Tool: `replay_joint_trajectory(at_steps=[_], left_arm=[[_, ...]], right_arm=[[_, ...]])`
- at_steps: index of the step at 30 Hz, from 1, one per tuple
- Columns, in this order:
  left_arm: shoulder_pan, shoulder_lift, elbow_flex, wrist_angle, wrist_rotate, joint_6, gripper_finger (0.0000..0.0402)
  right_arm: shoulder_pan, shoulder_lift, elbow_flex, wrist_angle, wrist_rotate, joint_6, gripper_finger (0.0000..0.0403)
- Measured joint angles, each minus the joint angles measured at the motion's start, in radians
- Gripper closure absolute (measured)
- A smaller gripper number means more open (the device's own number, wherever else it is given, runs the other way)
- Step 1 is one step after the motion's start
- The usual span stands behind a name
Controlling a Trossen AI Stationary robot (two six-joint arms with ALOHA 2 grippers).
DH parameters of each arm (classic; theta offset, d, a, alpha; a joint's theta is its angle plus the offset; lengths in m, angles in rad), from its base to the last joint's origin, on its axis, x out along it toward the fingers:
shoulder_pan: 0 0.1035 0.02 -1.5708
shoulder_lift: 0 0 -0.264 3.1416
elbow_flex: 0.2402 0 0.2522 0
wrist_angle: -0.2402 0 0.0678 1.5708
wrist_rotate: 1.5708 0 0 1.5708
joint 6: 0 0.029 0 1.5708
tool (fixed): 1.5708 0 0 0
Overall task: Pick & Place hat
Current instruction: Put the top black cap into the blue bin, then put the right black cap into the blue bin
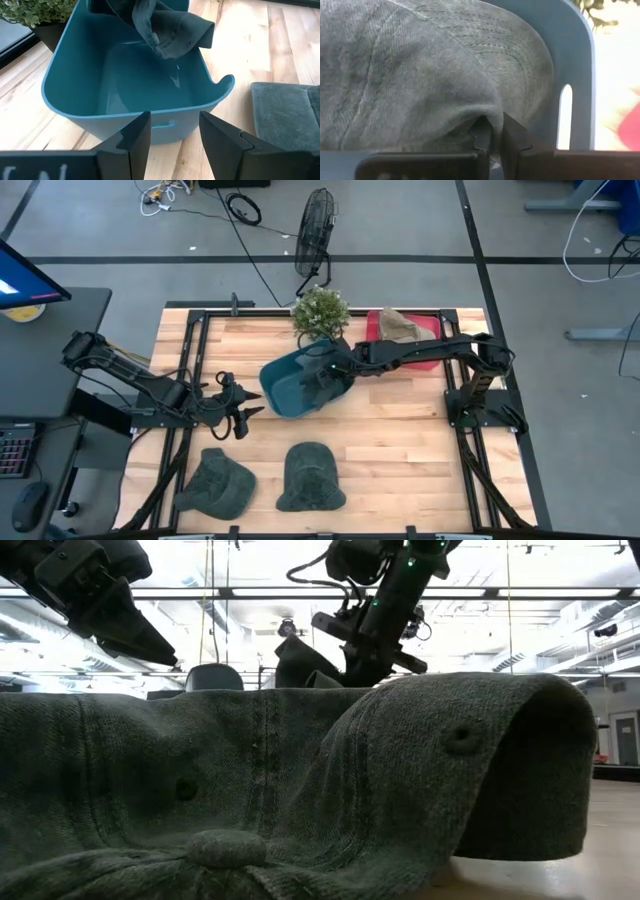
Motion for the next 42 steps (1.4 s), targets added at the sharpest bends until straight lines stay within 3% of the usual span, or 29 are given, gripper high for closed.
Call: replay_joint_trajectory(at_steps=[11, 17, 24, 30, 36, 42], left_arm=[[0.000, 0.000, 0.000, 0.000, 0.000, -0.008, 0.0230], [0.000, 0.000, 0.000, 0.000, 0.000, -0.031, 0.0230], [0.000, 0.000, 0.000, 0.003, 0.000, -0.053, 0.0230], [0.000, 0.000, 0.000, 0.031, 0.000, -0.054, 0.0230], [0.000, 0.000, 0.000, 0.054, 0.000, -0.059, 0.0230], [0.000, 0.000, 0.000, 0.053, 0.000, -0.118, 0.0230]], right_arm=[[-0.003, -0.003, 0.000, 0.020, 0.000, -0.086, 0.0303], [0.015, -0.044, 0.019, 0.081, -0.111, -0.246, 0.0288], [0.143, -0.061, 0.066, 0.119, -0.224, -0.403, 0.0295], [0.309, -0.061, 0.066, 0.108, -0.242, -0.543, 0.0293], [0.449, -0.019, 0.066, 0.158, -0.197, -0.611, 0.0260], [0.512, 0.058, 0.065, 0.246, -0.158, -0.615, 0.0213]])
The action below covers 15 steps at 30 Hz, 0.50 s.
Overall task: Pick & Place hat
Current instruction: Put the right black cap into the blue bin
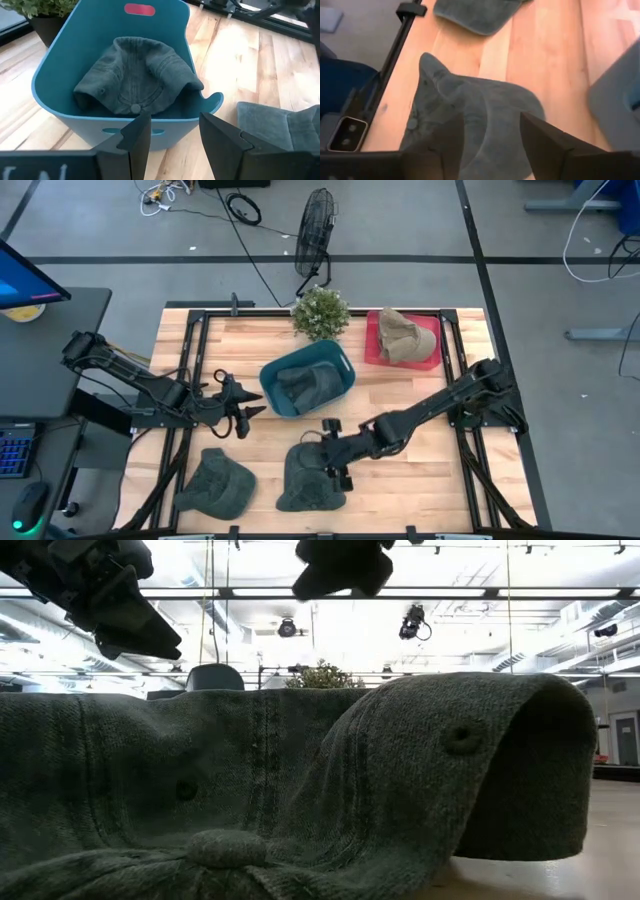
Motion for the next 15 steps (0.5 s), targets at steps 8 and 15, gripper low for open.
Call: replay_joint_trajectory(at_steps=[8, 15], left_arm=[[0.000, 0.000, 0.000, 0.000, 0.000, -0.019, 0.0230], [0.000, 0.000, 0.000, -0.001, 0.000, -0.020, 0.0230]], right_arm=[[0.021, 0.133, 0.000, 0.054, 0.007, 0.041, 0.0190], [0.027, 0.228, 0.000, 0.105, 0.061, 0.017, 0.0204]])
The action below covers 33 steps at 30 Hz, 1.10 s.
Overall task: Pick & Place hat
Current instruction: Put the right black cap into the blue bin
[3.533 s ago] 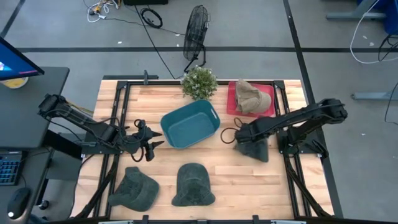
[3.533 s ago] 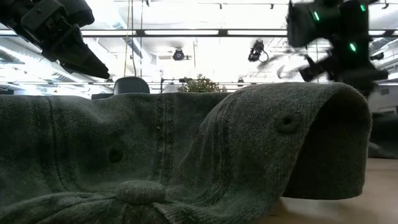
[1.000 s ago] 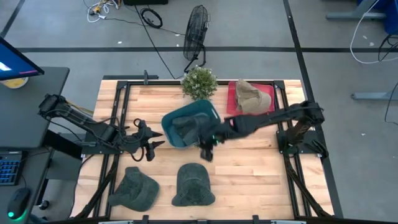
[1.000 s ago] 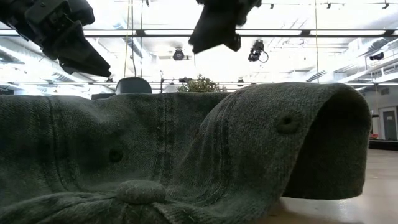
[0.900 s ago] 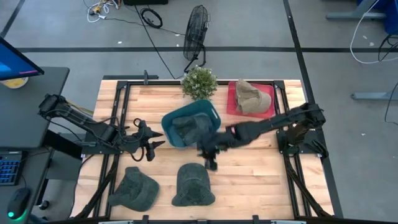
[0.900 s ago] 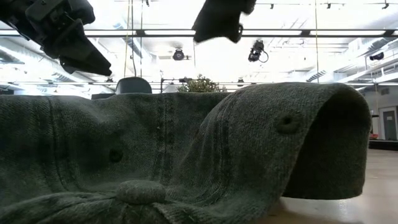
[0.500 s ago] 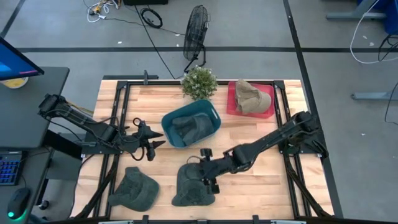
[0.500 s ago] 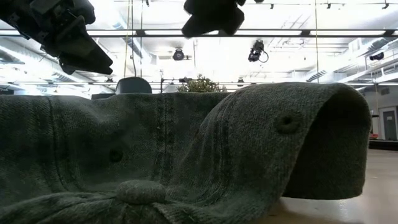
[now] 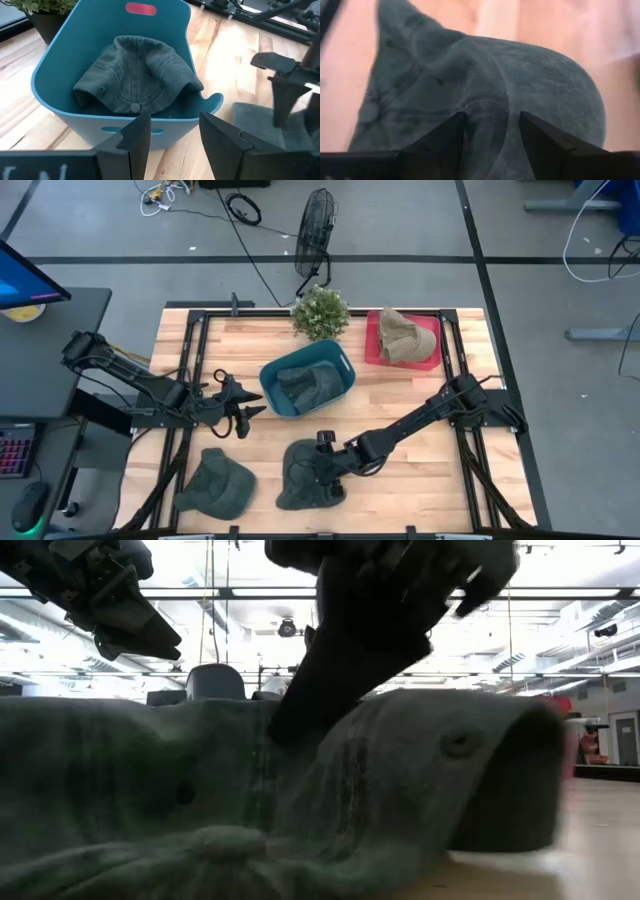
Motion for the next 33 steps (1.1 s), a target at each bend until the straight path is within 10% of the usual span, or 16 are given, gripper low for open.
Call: replay_joint_trajectory(at_steps=[14, 24, 33], left_arm=[[0.000, 0.000, 0.000, -0.001, 0.000, 0.000, 0.0230], [0.000, 0.000, 0.000, 0.000, 0.000, 0.000, 0.0230], [0.000, 0.000, 0.000, 0.001, 0.000, -0.001, 0.0230]], right_arm=[[-0.019, -0.069, -0.001, -0.079, 0.052, 0.232, 0.0391], [-0.083, -0.348, -0.001, -0.158, 0.075, 0.437, 0.0393], [-0.220, -0.475, 0.000, -0.232, 0.380, 0.597, 0.0387]])
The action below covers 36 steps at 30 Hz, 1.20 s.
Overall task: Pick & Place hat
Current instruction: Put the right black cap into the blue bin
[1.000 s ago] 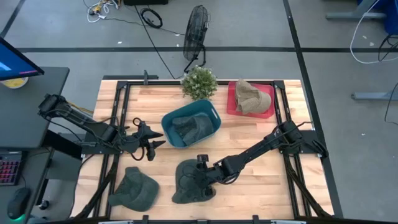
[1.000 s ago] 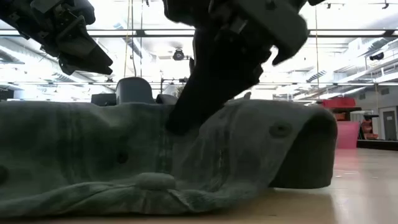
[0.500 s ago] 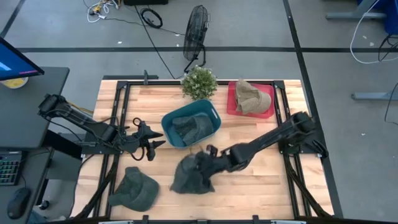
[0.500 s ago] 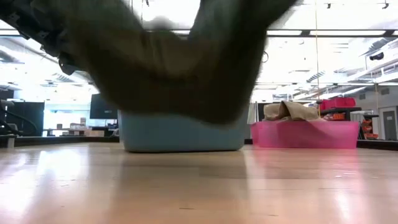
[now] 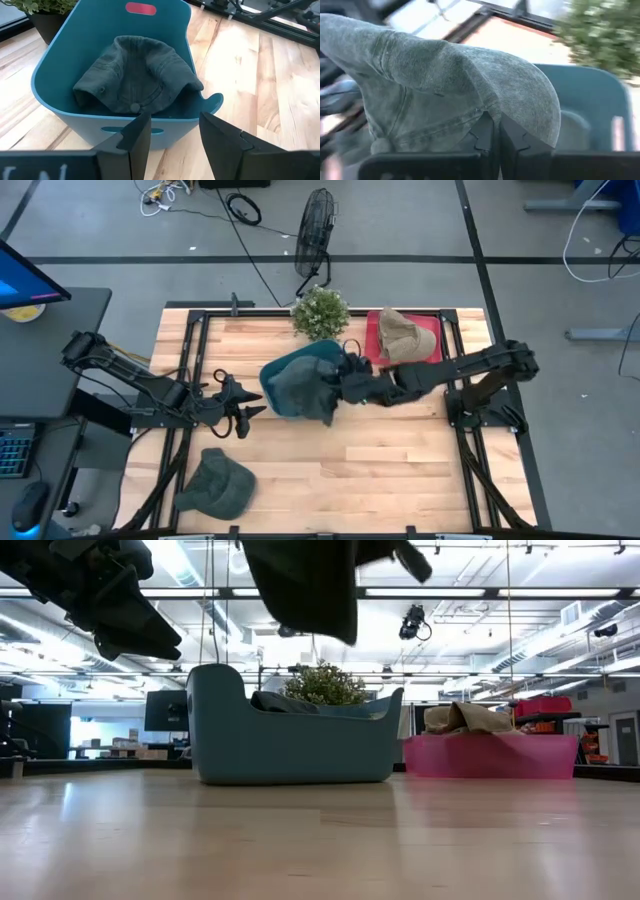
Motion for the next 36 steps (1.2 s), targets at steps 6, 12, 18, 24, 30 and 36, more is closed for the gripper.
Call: replay_joint_trajectory(at_steps=[6, 12, 18, 24, 30, 36], left_arm=[[0.000, 0.000, 0.000, 0.000, 0.000, 0.000, 0.0230], [0.000, 0.000, 0.000, 0.001, 0.000, -0.040, 0.0230], [0.000, 0.000, 0.000, 0.000, 0.000, -0.063, 0.0230], [0.000, 0.000, 0.000, -0.001, 0.000, -0.062, 0.0230], [0.000, 0.000, 0.000, -0.004, 0.000, -0.062, 0.0230], [0.000, 0.000, 0.021, -0.005, 0.049, -0.061, 0.0230]], right_arm=[[-0.102, 0.063, 0.000, -0.063, -0.046, 0.117, 0.0390], [-0.168, 0.147, 0.000, -0.073, -0.054, 0.180, 0.0390], [-0.196, 0.228, 0.000, -0.074, -0.125, 0.227, 0.0386], [-0.211, 0.266, 0.000, -0.076, -0.123, 0.197, 0.0376], [-0.219, 0.257, 0.001, -0.071, -0.121, 0.022, 0.0349], [-0.220, 0.220, 0.001, -0.044, -0.117, -0.100, 0.0311]])
